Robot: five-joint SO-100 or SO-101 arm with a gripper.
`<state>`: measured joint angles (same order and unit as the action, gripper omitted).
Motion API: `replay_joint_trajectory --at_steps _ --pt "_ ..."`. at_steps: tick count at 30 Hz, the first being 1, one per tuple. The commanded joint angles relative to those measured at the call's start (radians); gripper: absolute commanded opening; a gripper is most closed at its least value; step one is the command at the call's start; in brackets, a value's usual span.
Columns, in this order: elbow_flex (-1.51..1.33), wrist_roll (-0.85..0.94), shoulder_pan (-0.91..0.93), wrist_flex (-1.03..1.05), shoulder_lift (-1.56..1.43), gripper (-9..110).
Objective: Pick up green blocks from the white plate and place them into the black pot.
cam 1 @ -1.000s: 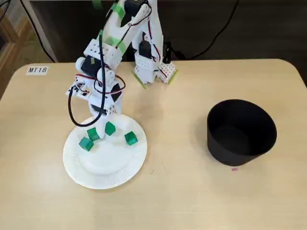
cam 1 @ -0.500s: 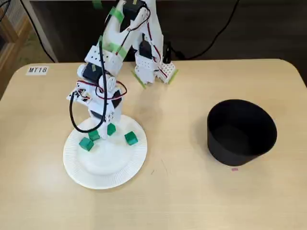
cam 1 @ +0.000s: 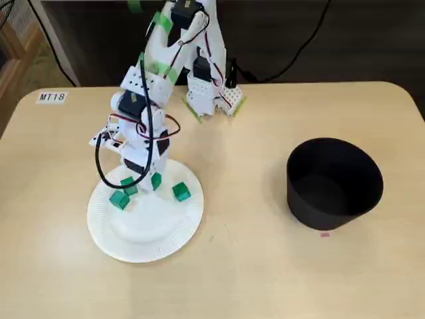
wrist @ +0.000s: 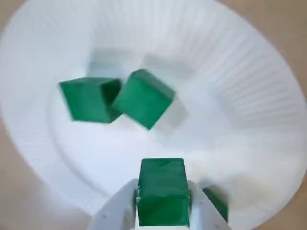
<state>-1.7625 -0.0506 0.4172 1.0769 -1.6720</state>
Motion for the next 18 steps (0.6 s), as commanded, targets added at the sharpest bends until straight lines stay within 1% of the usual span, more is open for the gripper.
replay_joint_trajectory --at_steps 1,7,13,15,18 --pt "0.091 -0.123 -0.095 -0.029 -0.224 -2" --pt "0.1 -0.239 -0.411 0.002 -0.397 -2" --pt "0.08 -0.411 -0.79 0.069 -0.449 -2" --pt "0.038 -0.457 -0.907 0.012 -0.449 -2" --pt "-0.077 -0.456 -1.025 -0.153 -0.451 -2"
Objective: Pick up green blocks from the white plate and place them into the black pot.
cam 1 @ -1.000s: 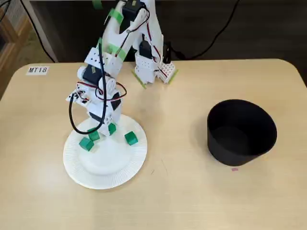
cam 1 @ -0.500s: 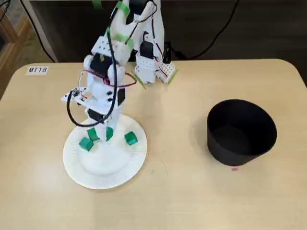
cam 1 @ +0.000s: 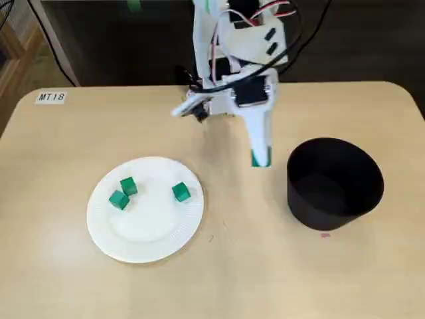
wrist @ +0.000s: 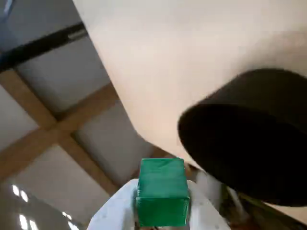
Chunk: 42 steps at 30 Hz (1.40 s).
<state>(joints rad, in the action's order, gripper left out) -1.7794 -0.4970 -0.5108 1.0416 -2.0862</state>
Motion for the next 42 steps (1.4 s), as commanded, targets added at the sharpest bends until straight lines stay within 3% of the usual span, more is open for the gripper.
replay_joint_trajectory --at_steps 1,9,15,16,18,21,25,28,30,32,42 --pt "-0.112 0.002 -0.124 -0.193 -0.043 -2" --pt "-0.368 0.138 -0.198 -0.598 0.012 -2" --pt "-0.379 0.242 -0.152 -0.652 0.057 -2" --pt "-0.379 0.258 -0.15 -0.65 0.061 2" --pt "-0.379 0.301 -0.15 -0.632 0.067 23" --pt "-0.379 0.341 -0.146 -0.606 0.067 36" --pt "-0.371 0.362 -0.132 -0.581 0.067 39" --pt "-0.368 0.374 -0.115 -0.577 0.058 33" --pt "-0.368 0.38 -0.089 -0.561 0.032 20" --pt "-0.367 0.385 -0.037 -0.503 -0.018 -2" --pt "-0.365 0.532 0.505 0.009 -0.216 -2"
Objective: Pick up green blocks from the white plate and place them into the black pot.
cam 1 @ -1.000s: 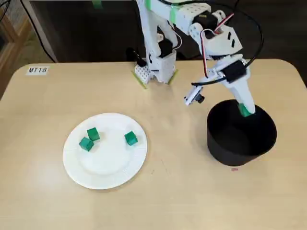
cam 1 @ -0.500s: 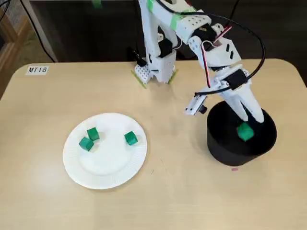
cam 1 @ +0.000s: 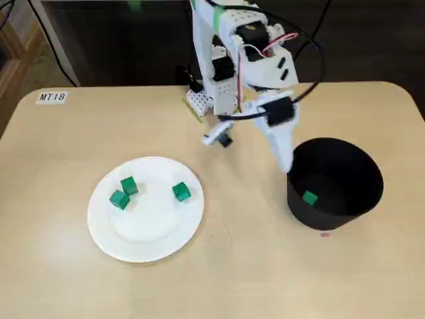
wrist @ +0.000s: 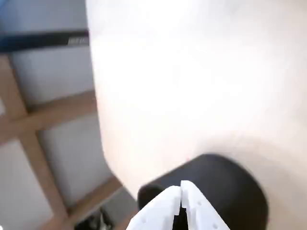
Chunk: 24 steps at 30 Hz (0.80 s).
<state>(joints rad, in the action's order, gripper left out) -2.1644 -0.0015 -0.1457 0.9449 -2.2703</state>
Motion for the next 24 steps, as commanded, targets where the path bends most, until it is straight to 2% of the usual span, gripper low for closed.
replay_joint_trajectory --at_steps 1,5,11,18,24 --pt "0.017 0.046 0.192 0.137 -0.025 -2" --pt "0.021 0.058 0.321 0.202 0.032 -2" --pt "0.057 0.014 0.396 0.218 0.179 -2" --pt "0.212 -0.023 0.403 0.299 0.353 -2" --pt "0.296 -0.02 0.387 0.394 0.36 -2"
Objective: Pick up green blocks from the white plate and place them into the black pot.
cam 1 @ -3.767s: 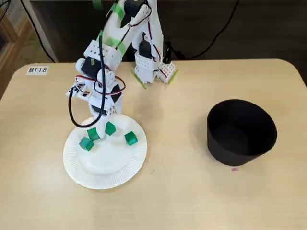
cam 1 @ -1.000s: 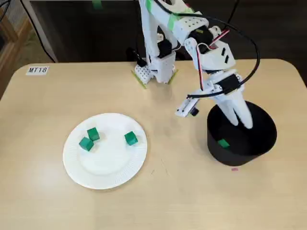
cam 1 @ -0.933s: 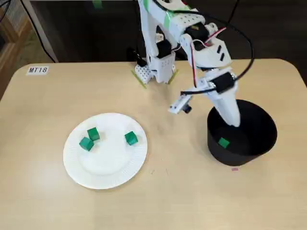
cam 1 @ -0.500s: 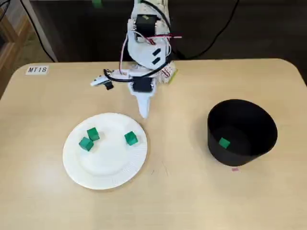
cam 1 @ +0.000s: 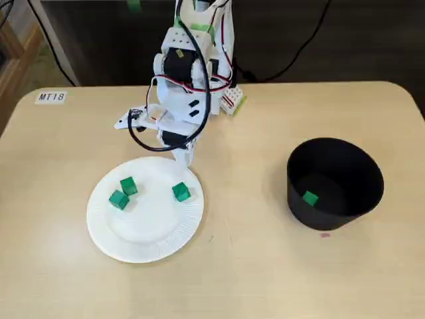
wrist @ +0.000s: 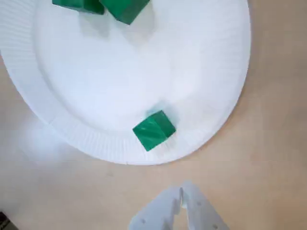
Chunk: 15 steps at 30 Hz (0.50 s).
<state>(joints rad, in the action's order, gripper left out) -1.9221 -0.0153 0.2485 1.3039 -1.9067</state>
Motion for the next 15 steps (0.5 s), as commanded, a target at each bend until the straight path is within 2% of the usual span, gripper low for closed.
replay_joint_trajectory --at_steps 1,9,15 --pt "0.054 -0.008 -0.015 0.052 -0.002 -2" --pt "0.051 0.011 -0.029 0.087 0.091 -2" --pt "0.127 0.236 -0.011 0.083 0.19 -2"
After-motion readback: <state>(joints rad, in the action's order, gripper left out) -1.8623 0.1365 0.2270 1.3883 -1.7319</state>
